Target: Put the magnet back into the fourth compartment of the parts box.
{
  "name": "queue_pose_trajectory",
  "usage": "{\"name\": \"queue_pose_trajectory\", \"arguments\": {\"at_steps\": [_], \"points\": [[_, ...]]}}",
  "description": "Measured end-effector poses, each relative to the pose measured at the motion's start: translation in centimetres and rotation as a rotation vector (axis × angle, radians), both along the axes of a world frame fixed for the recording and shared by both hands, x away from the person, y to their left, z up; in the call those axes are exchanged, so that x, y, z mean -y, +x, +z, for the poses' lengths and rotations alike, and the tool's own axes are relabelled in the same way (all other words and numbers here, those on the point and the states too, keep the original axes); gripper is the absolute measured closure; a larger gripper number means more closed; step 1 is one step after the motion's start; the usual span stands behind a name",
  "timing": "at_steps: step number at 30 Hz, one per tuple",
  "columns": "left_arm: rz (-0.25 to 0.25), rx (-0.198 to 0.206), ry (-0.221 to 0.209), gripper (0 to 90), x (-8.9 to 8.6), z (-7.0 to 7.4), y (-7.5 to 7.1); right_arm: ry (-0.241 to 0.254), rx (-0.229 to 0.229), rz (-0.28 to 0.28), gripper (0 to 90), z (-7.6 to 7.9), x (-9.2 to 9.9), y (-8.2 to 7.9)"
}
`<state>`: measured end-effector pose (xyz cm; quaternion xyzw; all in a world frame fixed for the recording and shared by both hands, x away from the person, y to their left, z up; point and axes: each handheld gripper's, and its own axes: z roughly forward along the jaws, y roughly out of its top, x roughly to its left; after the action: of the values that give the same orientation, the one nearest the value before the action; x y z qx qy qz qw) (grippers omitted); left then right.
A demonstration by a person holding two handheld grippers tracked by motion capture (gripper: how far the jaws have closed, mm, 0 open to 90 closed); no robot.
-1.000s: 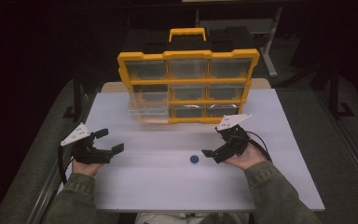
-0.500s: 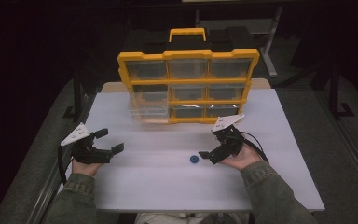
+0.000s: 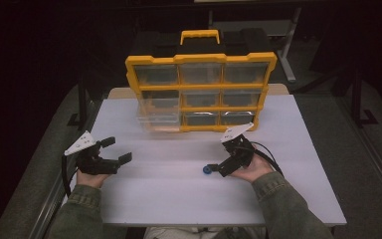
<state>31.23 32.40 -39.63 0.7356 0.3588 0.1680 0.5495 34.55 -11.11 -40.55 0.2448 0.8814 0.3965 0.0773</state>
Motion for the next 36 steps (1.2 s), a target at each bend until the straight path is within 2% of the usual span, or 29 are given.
{"name": "queue_pose_trajectory", "arguments": {"at_steps": [22, 26, 33, 36], "points": [[-0.006, -0.002, -0.004, 0.0, 0.0, 0.0, 0.0, -0.025, -0.038, 0.05, 0.0, -1.7, -2.4, 0.3], [-0.006, 0.001, -0.006, 0.0, 0.0, 0.0, 0.0, -0.05, -0.057, 0.055, 0.0, -2.0, -2.8, 0.3], [-0.008, -0.002, -0.001, 0.0, 0.1, 0.0, 0.0, -0.073, -0.064, 0.054, 0.0, -2.5, -3.1, 0.2], [-0.007, -0.002, -0.002, 0.0, 0.1, 0.0, 0.0, -0.074, -0.069, 0.076, 8.3, -2.6, -3.1, 0.0]]}}
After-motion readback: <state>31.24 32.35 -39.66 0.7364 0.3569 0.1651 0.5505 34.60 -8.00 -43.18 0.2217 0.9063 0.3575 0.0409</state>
